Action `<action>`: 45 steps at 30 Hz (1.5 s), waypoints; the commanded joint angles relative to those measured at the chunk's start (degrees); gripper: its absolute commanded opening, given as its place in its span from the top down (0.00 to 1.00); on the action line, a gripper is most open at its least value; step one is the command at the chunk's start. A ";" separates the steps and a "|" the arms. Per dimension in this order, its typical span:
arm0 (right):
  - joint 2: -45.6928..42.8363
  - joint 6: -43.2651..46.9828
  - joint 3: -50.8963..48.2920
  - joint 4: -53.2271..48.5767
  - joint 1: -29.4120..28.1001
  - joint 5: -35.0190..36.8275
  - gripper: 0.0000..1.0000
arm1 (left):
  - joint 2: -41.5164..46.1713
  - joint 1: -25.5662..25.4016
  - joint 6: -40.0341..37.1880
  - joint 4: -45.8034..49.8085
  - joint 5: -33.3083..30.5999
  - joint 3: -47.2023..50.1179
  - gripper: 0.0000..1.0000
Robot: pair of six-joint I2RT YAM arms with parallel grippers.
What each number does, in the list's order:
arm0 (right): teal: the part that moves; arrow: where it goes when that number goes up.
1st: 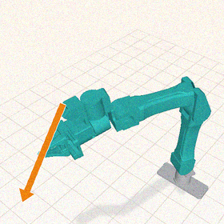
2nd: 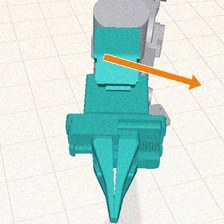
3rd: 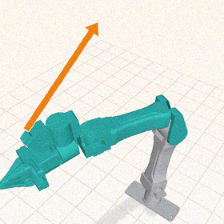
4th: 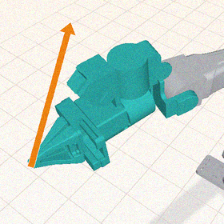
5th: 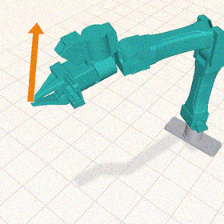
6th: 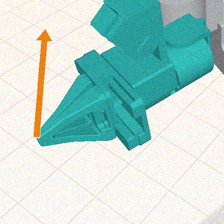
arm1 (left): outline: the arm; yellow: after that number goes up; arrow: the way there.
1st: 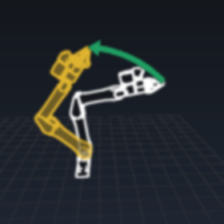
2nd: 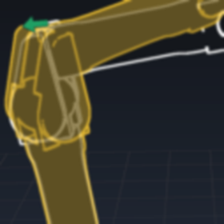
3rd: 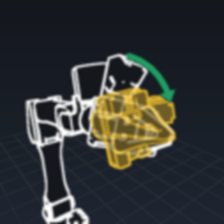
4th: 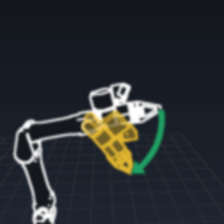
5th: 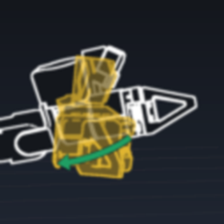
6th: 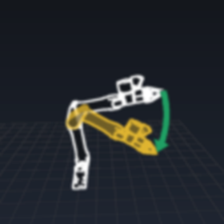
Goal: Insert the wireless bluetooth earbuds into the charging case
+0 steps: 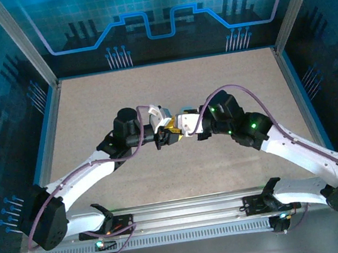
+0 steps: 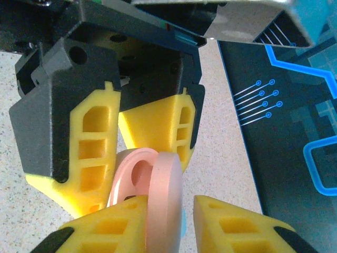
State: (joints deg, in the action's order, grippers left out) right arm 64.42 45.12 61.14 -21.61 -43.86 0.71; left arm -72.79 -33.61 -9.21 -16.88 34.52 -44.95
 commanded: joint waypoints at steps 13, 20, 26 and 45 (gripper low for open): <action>-0.02 2.63 0.25 2.32 -2.08 8.09 0.89 | 2.84 -1.70 -1.36 -3.51 2.80 -1.81 0.61; -2.14 1.16 -1.10 5.42 -2.33 7.86 0.90 | 1.91 -1.66 0.24 -2.81 1.51 -2.09 0.49; -2.13 0.85 -1.03 4.99 -2.52 8.31 0.90 | 1.78 -1.76 1.73 -4.57 0.91 -1.96 0.44; -2.02 -1.81 -0.59 5.40 -2.67 6.94 0.95 | 1.43 -1.88 -3.95 0.18 0.90 -2.12 0.36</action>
State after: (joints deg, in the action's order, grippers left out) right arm 63.22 44.60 60.40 -17.69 -46.06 8.56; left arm -72.58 -34.85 -10.37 -18.00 33.54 -44.97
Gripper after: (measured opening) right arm 0.084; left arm 0.638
